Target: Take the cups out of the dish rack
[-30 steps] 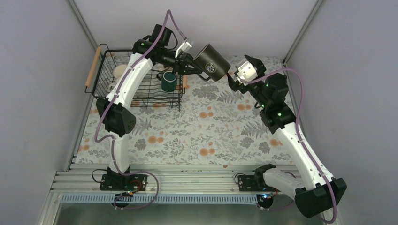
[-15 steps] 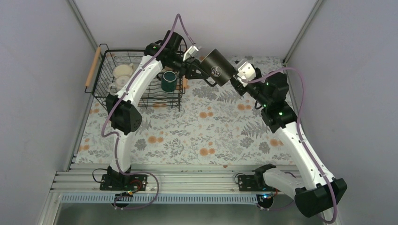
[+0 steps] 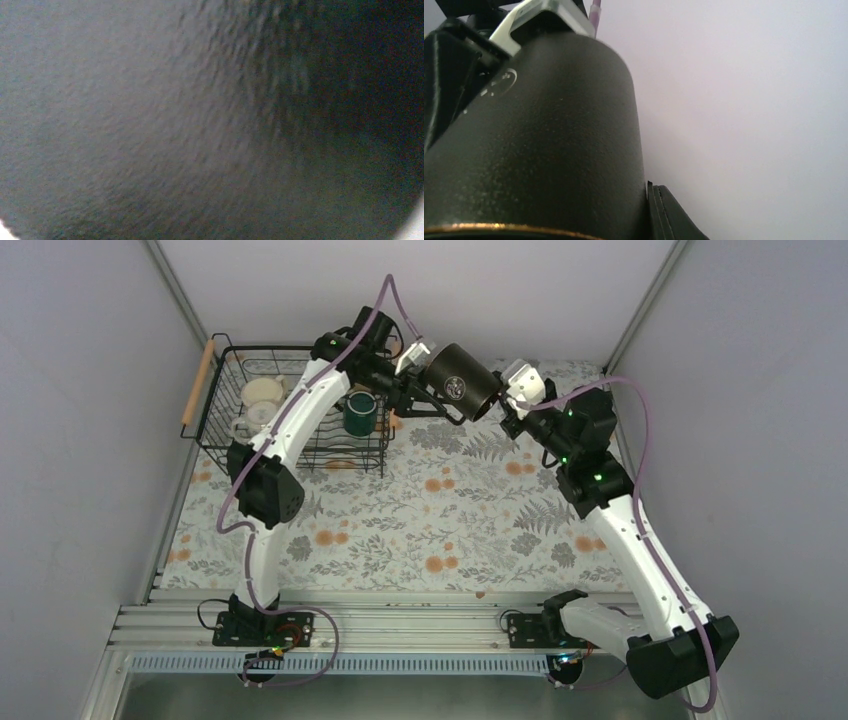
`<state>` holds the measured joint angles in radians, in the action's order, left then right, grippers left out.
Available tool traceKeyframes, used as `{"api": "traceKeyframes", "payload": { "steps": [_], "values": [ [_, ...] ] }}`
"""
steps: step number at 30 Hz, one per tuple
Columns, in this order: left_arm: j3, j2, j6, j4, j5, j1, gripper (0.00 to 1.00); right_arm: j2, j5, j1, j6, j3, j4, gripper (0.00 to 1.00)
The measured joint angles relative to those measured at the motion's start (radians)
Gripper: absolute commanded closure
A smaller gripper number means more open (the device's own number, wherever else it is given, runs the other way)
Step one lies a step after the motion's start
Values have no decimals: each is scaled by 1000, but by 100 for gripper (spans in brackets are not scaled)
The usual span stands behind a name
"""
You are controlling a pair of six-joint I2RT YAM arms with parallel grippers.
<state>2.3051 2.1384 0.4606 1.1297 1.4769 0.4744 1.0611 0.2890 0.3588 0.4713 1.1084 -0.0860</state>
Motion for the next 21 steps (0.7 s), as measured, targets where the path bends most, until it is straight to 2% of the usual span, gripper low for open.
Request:
{"api": "traceKeyframes", "payload": {
  "steps": [1, 2, 13, 18, 21],
  "values": [
    [0, 0, 13, 3, -20, 5, 2, 0, -2, 0, -2, 5, -1, 97],
    [2, 0, 23, 6, -36, 10, 0, 0, -4, 0, -3, 9, -2, 97],
    [6, -27, 85, 9, -216, -3, 0, 0, -39, 2, -1, 26, -77, 97],
    [-37, -105, 87, -25, -277, -96, 0, -2, -74, 2, 11, 34, -142, 97],
    [-51, -149, 89, -58, -360, -163, 0, -2, -93, 2, 23, 38, -196, 97]
  ]
}}
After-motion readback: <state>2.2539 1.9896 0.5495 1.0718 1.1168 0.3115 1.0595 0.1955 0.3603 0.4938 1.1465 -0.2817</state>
